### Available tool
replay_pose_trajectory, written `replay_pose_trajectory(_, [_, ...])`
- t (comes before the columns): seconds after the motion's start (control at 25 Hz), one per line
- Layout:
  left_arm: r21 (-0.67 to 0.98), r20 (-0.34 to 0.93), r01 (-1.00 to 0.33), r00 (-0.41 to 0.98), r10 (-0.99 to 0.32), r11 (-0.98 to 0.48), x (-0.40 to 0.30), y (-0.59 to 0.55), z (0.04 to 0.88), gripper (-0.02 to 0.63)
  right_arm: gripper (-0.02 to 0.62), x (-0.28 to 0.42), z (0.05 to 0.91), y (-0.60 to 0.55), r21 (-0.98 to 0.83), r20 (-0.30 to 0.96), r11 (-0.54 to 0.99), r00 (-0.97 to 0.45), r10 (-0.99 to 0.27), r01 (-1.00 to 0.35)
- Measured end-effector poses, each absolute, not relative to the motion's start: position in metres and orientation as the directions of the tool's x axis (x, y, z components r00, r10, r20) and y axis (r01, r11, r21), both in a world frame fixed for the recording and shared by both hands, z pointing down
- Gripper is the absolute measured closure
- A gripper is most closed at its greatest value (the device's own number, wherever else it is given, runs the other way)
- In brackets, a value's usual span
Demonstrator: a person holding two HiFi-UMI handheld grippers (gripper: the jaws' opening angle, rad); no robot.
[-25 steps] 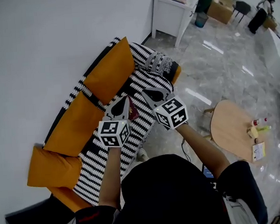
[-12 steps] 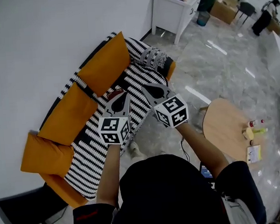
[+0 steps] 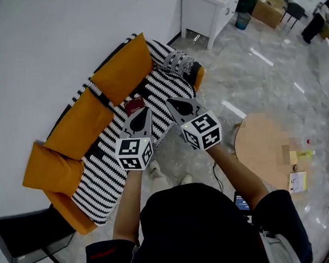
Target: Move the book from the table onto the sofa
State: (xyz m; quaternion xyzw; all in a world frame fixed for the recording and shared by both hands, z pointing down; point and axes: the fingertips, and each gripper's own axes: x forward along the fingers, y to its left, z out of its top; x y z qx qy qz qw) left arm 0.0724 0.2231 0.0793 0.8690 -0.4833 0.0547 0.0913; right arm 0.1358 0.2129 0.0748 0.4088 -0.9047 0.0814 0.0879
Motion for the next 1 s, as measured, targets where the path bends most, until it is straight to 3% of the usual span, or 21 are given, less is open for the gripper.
replay_pose_trajectory(0.48, [0.064,0.146,-0.864,0.503,-0.852,-0.500,0.076,0.249,0.064,0.589,0.578,0.137,0.065,0.237,-0.077,0.192,0.672,-0.673,-0.715,-0.736])
replay_pose_trajectory(1.0, [0.057,0.141,-0.848,0.529,-0.837,-0.527,0.029,0.249,0.057,0.589,0.578,0.074,0.047,0.238,-0.061,0.170,0.677,-0.676,-0.717,-0.734])
